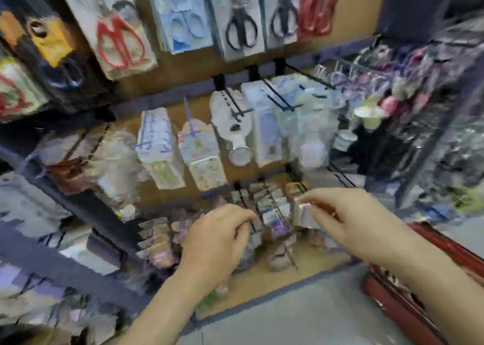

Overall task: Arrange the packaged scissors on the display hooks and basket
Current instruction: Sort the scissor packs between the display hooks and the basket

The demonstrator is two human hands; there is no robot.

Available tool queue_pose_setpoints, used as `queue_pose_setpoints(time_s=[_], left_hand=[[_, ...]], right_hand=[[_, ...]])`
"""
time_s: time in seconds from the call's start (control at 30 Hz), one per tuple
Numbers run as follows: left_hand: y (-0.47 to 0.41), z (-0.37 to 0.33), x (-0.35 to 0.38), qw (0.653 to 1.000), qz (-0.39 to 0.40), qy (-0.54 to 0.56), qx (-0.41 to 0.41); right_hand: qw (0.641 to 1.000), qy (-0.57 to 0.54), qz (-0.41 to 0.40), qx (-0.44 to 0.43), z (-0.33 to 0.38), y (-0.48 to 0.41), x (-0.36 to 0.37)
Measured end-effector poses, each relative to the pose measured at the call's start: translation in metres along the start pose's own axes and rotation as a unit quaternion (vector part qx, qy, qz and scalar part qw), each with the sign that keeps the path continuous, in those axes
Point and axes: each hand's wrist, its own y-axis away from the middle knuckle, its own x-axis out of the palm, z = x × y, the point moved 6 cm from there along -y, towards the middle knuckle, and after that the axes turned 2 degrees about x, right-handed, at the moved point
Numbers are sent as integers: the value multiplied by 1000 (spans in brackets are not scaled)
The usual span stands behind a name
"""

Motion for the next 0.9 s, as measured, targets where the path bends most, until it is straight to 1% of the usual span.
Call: queue_pose_setpoints(time_s=[0.1,0.2,0.33,0.47,0.6,0.7,0.8,0.9], left_hand=[[1,-44,68,995,94,17,22],[-3,-90,132,983,172,54,36],[-10,-159,208,962,238,93,92],[-26,-212,284,941,289,98,146],[-54,-241,364,919,342,108,164],[-80,-247,434,906,382,100,150],[-103,-246,509,895,416,81,140],[-110,-245,579,873,466,86,119]], right_hand=[[994,6,4,105,-79,68,9],[970,-35,-30,240,-155,150,12],[909,-82,-75,403,-233,256,16],[829,-118,-121,534,-289,339,20],[754,-148,-174,616,-333,376,24],[706,-167,-186,663,-366,379,33],[670,-181,-193,693,-409,369,49],[638,-216,-197,712,-455,353,75]])
